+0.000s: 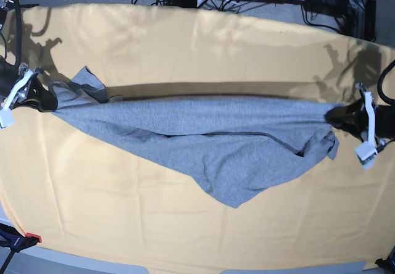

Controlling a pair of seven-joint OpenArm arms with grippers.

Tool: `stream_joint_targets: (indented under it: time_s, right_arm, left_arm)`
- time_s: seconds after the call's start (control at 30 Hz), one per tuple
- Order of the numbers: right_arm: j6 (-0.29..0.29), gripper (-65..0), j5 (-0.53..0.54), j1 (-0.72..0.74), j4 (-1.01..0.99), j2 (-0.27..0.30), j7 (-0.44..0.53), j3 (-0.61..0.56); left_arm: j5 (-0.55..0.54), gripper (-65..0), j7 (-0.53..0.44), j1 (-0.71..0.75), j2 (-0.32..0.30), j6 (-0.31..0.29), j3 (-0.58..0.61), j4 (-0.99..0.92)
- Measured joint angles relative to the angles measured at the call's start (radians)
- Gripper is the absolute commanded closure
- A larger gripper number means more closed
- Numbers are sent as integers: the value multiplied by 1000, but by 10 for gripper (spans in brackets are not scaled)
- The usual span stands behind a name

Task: Layout the t-shirt on the table in an organized manner, then fold the t-shirt properly
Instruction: 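Lift the t-shirt and pull both grippers apart to stretch it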

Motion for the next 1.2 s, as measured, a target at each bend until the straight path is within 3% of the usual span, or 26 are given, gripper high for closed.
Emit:
stream_joint_targets:
  time_s: [0.2, 0.33, 0.47, 0.57, 0.63, 0.73, 0.8, 0.87, 0.93, 1.1, 1.2]
  right_arm:
    - [0, 0, -190, 43, 0, 0, 130, -42]
    - [0, 0, -223, 75, 0, 2, 144, -97]
    - [0, 0, -216, 72, 0, 8, 105, -151]
    - [0, 0, -225, 75, 0, 16, 129, -189]
    - [1, 0, -319, 97, 0, 16, 211, -204]
    - [3, 0, -516, 190, -3, 16, 373, -210]
    - [-86, 0, -581, 280, -2, 28, 424, -212]
    - [-157, 0, -627, 367, -1, 55, 457, -212]
    - [-158, 0, -616, 429, 6, 107, 474, -214]
    - [-114, 0, -485, 538, 11, 267, 453, -215]
    - [-103, 0, -381, 579, 15, 343, 388, -215]
  left_arm:
    - [-1, 0, -86, -10, 28, 0, 0, -2]
    - [18, 0, -145, -35, 50, 0, 0, -2]
    - [5, 0, -30, -34, 50, 0, 0, -2]
    - [8, 0, -52, -26, 47, 0, 0, -3]
    - [45, 0, -209, -27, 48, -3, 0, -4]
    - [407, 0, -576, -72, 53, -12, 3, -6]
    - [567, 0, -743, -149, 53, -3, 7, -10]
    - [614, 0, -761, -267, 56, 102, 10, -4]
    - [617, 0, -739, -391, 45, 142, 7, -3]
    - [547, 0, -713, -593, -3, 131, 7, 6]
    - [448, 0, -631, -665, -18, 66, 6, 5]
